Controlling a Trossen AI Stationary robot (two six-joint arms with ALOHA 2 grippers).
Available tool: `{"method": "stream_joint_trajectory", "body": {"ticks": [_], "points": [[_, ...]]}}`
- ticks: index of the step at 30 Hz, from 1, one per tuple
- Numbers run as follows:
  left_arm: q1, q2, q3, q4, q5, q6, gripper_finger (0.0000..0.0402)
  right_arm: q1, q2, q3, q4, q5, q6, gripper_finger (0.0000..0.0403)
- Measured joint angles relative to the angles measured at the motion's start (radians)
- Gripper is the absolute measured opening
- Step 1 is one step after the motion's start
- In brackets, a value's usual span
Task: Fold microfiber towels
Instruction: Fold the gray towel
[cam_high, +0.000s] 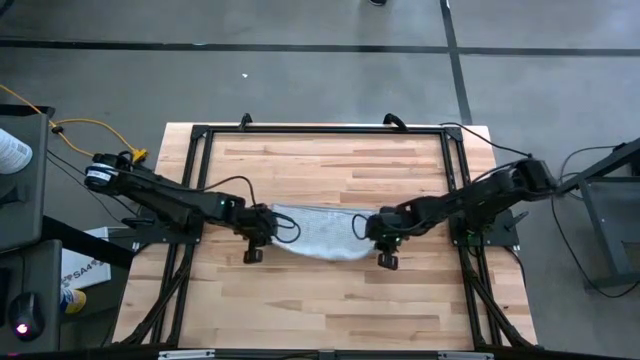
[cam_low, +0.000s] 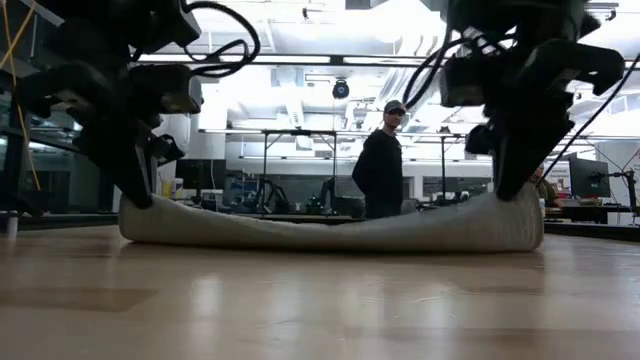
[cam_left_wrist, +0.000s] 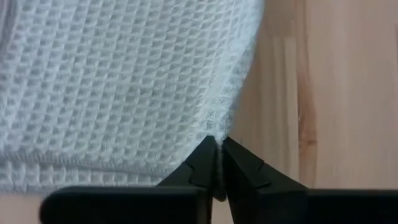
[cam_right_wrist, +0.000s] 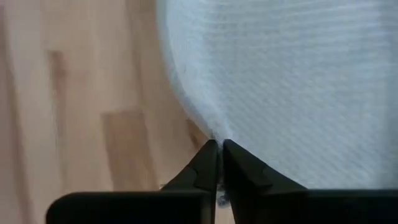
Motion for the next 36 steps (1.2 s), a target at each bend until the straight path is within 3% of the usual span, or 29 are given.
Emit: {"method": "stream_joint_trajectory", "body": {"ticks": [6,19,28,36], "points": [[0.0,0.0,0.0,0.006,0.067,-0.037,0.0064,0.029,0.091,0.0,0.073,-0.076,0.029,0.0038],[0.0,0.0,0.0,0.064,0.174,-0.085,0.0096,0.093,0.117,0.0,0.12,-0.079,0.096,0.0092],[0.0,0.0,0.001,0.056,0.043,-0.042,0.0102,0.076,0.117,0.0,0.176,-0.078,0.069,0.0127],[0.001,0.0,0.001,0.053,-0.05,0.002,0.0102,-0.002,0.109,0.0,0.229,-0.071,0.06,0.0126]]}}
